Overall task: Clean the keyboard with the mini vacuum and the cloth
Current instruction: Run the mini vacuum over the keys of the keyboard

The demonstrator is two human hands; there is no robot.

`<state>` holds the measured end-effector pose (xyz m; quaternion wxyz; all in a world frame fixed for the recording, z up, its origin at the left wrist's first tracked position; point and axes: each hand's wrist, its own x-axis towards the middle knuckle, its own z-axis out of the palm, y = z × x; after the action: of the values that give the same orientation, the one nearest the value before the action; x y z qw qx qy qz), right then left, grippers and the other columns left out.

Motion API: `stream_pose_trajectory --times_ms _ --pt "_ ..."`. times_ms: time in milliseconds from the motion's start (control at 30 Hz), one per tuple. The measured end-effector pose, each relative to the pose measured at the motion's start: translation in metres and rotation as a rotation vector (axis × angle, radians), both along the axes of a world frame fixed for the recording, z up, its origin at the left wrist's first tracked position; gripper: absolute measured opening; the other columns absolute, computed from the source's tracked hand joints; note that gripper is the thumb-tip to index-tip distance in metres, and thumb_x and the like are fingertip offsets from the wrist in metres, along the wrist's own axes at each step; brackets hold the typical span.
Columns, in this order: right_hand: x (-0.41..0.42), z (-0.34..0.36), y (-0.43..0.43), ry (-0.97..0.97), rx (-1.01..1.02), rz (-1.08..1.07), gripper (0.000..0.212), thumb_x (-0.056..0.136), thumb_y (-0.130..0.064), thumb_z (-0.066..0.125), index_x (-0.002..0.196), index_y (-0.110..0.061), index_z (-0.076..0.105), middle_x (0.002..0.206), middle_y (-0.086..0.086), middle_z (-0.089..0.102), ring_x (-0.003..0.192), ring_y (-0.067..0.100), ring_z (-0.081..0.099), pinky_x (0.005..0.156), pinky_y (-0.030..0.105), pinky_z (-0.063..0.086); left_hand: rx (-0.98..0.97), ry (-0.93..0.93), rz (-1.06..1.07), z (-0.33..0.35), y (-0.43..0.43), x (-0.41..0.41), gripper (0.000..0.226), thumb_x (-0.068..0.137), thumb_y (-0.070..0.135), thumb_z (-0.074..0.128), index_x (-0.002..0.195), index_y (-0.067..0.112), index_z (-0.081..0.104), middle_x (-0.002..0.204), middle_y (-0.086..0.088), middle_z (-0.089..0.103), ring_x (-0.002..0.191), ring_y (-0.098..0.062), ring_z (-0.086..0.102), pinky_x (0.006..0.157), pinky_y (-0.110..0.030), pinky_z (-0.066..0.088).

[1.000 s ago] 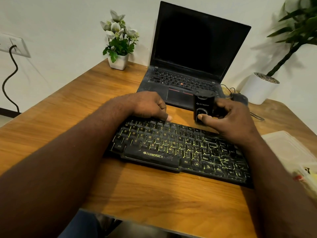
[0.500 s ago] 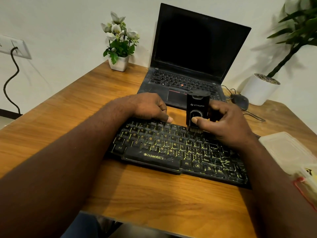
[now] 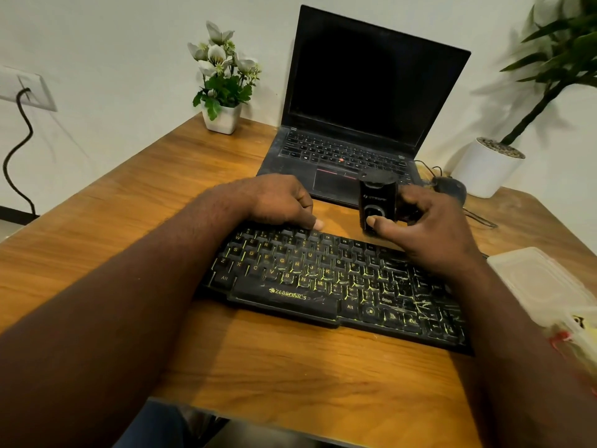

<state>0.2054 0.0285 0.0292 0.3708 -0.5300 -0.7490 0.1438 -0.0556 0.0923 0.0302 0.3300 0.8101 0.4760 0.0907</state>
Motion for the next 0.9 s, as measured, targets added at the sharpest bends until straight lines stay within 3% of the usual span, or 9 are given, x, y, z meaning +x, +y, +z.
stream_pose_trajectory --times_ms 100,200,333,433,567,800,900 --pt "0.007 0.004 -0.004 0.128 -0.050 0.025 0.024 0.086 -0.020 0.082 0.107 -0.024 0.072 0.092 -0.011 0.074 0.078 -0.003 0.071 0.059 0.012 0.053 0.075 -0.026 -0.038 0.001 -0.002 0.002 0.030 0.093 0.046 0.070 0.078 0.020 0.070 0.067 0.011 0.067 0.058 0.004 0.060 0.069 -0.026 0.043" --pt "0.014 0.009 -0.007 0.132 -0.081 0.073 0.013 0.087 -0.016 0.080 0.096 -0.022 0.072 0.079 -0.009 0.074 0.068 0.001 0.070 0.056 0.014 0.050 0.143 -0.081 -0.075 0.003 -0.007 0.010 0.025 0.093 0.047 0.070 0.083 0.024 0.072 0.077 0.010 0.071 0.067 0.002 0.065 0.068 -0.023 0.045" --pt "0.017 0.009 -0.006 0.121 -0.149 0.108 0.017 0.086 -0.014 0.080 0.102 -0.018 0.075 0.087 -0.006 0.077 0.076 0.006 0.074 0.061 0.017 0.054 0.161 -0.005 -0.120 0.001 -0.009 0.014 0.027 0.091 0.053 0.070 0.087 0.027 0.073 0.083 0.009 0.073 0.074 0.000 0.067 0.069 -0.023 0.044" --pt "0.015 0.008 -0.005 0.055 -0.075 0.072 0.030 0.085 -0.017 0.082 0.111 -0.027 0.072 0.098 -0.010 0.074 0.086 -0.001 0.070 0.067 0.013 0.053 0.138 0.012 -0.117 0.000 -0.009 0.014 0.031 0.091 0.054 0.069 0.087 0.024 0.073 0.083 0.008 0.074 0.073 0.000 0.066 0.069 -0.023 0.044" --pt "0.016 0.009 -0.007 0.070 -0.091 0.120 0.022 0.084 -0.014 0.082 0.098 -0.029 0.073 0.089 -0.010 0.075 0.080 0.005 0.072 0.063 0.019 0.055 0.127 -0.009 -0.117 0.000 -0.010 0.013 0.031 0.091 0.054 0.069 0.085 0.024 0.073 0.079 0.008 0.073 0.068 0.002 0.065 0.068 -0.023 0.044" --pt "0.014 0.013 -0.011 0.083 -0.122 0.183 0.018 0.085 -0.010 0.082 0.085 -0.024 0.071 0.077 -0.014 0.074 0.069 0.003 0.070 0.058 0.016 0.051 0.117 -0.022 -0.121 0.000 -0.008 0.012 0.033 0.089 0.056 0.070 0.085 0.023 0.073 0.075 0.011 0.072 0.064 0.006 0.062 0.068 -0.023 0.043" --pt "0.017 0.015 -0.015 0.128 -0.229 0.237 0.015 0.084 -0.015 0.084 0.096 -0.016 0.076 0.089 0.000 0.079 0.078 0.018 0.077 0.065 0.029 0.061 0.115 -0.020 -0.118 -0.002 -0.007 0.011 0.033 0.089 0.057 0.070 0.085 0.025 0.073 0.077 0.011 0.072 0.066 0.006 0.063 0.070 -0.024 0.043"
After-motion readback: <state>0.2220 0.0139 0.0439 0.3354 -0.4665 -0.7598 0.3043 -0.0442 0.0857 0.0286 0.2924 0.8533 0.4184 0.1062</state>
